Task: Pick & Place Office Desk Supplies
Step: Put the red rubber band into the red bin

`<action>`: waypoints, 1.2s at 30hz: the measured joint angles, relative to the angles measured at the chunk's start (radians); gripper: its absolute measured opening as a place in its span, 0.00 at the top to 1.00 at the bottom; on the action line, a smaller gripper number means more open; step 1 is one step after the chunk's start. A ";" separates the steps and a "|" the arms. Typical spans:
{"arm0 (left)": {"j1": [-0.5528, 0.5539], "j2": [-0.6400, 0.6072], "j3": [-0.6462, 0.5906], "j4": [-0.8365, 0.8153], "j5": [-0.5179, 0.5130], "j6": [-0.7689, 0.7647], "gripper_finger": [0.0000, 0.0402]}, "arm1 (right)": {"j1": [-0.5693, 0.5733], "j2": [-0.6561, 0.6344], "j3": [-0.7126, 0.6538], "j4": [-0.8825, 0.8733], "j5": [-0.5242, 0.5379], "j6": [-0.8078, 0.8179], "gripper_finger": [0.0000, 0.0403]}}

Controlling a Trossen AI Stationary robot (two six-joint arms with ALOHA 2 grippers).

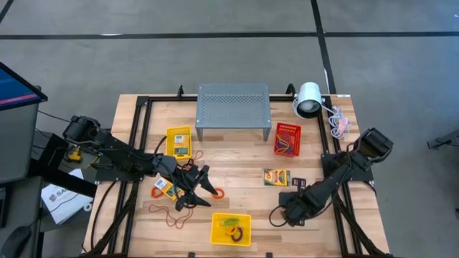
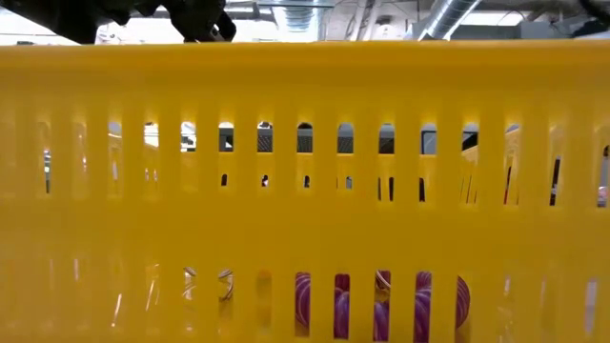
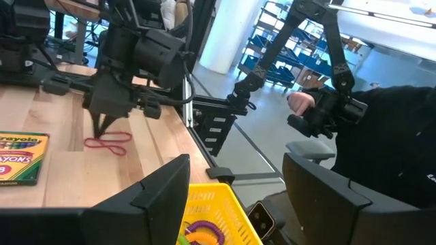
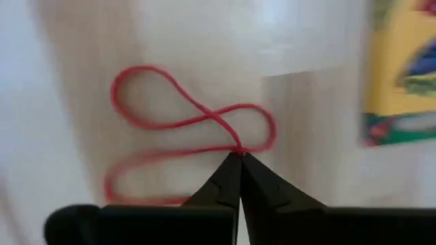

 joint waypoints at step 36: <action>0.000 0.000 0.000 -0.001 0.000 0.000 0.42 | 0.212 -0.379 0.278 -0.338 0.636 0.116 1.00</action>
